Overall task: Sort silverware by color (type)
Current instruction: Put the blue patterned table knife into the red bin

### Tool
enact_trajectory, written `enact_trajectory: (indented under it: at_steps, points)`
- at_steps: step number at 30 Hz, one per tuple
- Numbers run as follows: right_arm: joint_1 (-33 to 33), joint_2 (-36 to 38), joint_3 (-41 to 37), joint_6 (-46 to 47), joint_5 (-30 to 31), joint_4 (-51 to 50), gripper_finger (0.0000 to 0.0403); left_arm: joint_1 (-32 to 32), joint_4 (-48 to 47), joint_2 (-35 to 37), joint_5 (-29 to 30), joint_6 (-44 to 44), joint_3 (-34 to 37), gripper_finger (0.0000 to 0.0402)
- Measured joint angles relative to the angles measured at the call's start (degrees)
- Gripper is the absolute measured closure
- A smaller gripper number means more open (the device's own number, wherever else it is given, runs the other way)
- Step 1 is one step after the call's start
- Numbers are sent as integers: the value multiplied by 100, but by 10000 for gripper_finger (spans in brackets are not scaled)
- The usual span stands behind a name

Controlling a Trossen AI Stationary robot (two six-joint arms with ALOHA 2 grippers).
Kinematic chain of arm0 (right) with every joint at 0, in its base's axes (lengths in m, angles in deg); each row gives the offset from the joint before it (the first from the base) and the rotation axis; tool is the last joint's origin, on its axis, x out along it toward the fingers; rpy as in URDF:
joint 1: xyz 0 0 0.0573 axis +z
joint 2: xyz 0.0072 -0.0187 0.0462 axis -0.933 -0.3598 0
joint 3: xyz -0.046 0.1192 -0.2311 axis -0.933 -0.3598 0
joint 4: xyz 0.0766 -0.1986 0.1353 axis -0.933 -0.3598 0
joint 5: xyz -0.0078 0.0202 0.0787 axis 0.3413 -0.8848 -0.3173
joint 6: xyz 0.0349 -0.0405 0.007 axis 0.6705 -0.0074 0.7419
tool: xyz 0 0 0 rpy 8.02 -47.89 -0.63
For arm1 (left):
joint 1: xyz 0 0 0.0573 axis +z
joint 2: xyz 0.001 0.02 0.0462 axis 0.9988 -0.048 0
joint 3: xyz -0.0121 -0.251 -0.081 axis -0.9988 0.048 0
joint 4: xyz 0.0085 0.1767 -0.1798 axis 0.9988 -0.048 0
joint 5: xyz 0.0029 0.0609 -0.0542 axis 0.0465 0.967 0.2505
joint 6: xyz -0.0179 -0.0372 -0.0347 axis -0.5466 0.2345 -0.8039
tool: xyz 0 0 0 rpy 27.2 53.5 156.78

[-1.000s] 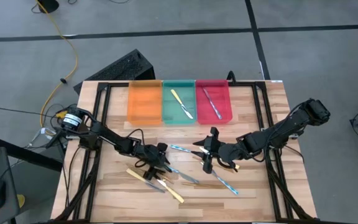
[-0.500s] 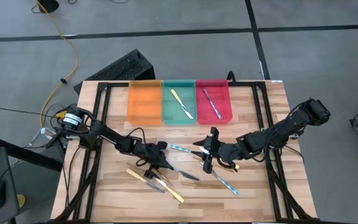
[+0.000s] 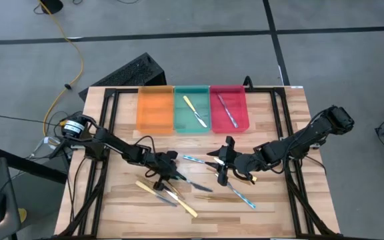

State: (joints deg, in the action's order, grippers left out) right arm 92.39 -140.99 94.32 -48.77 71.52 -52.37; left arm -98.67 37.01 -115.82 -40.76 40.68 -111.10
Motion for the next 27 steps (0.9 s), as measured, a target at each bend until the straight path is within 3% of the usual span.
enact_trajectory:
  at_steps: [8, 17, 27]
  points:
    - [-2, 0, 0, 1, 35, 2, 217, 2, -426, 815, 940, -369, 1, 376]
    - [-2, 0, 0, 0, 52, 2, 217, 6, -1514, 2011, 2943, -1608, -1, 376]
    - [-2, 0, 0, -7, 55, 2, 217, 241, -2295, 3109, 4553, -2808, -7, 376]
